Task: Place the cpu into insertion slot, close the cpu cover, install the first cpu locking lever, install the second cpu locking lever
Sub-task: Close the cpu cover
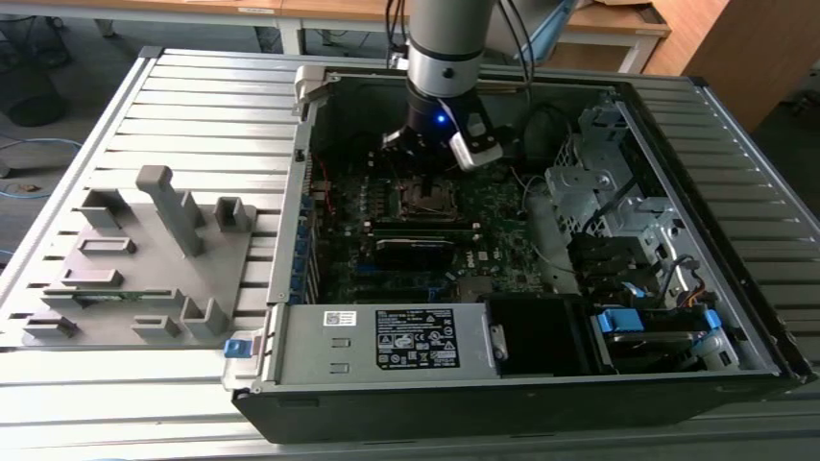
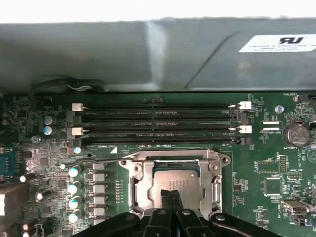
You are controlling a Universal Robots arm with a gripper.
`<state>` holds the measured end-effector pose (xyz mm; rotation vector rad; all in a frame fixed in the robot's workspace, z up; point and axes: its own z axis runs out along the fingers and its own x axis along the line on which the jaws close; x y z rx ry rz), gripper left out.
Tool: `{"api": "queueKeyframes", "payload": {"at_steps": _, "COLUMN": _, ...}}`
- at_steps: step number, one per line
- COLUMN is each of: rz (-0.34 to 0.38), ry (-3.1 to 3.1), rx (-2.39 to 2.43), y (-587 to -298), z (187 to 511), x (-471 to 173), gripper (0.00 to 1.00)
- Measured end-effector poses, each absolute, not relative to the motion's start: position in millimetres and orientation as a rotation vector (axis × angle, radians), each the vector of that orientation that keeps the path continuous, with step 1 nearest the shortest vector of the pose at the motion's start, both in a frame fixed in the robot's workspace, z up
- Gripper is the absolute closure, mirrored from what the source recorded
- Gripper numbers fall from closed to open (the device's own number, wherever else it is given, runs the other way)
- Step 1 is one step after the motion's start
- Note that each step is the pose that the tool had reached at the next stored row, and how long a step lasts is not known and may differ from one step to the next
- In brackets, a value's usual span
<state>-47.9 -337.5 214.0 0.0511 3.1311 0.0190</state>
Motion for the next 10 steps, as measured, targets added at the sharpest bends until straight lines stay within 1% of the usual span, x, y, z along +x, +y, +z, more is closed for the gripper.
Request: {"api": "queueKeyframes", "payload": {"at_steps": 10, "rz": 0.019, "ry": 3.131, "rx": 0.051, "y": -337.5, "z": 210.7, "x": -46.2, "gripper": 0.89}}
